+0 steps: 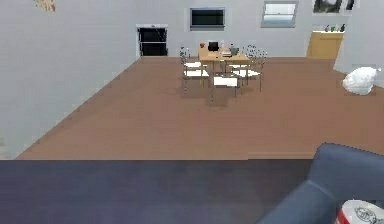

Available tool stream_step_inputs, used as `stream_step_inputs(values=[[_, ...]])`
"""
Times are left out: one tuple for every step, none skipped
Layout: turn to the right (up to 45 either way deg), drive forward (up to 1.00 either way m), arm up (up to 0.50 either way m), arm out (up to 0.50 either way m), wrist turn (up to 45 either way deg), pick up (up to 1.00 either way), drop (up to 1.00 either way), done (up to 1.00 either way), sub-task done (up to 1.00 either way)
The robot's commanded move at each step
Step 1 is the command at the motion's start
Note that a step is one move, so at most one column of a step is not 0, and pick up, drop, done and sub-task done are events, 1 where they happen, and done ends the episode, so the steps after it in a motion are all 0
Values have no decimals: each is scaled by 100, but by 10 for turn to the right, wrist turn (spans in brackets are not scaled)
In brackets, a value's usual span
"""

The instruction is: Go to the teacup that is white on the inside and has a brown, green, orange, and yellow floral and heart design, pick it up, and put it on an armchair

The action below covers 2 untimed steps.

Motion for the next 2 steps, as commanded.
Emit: stream_step_inputs(values=[[-450, 0, 0, 0, 0, 0, 0, 0, 0], [-180, 0, 0, 0, 0, 0, 0, 0, 0]])
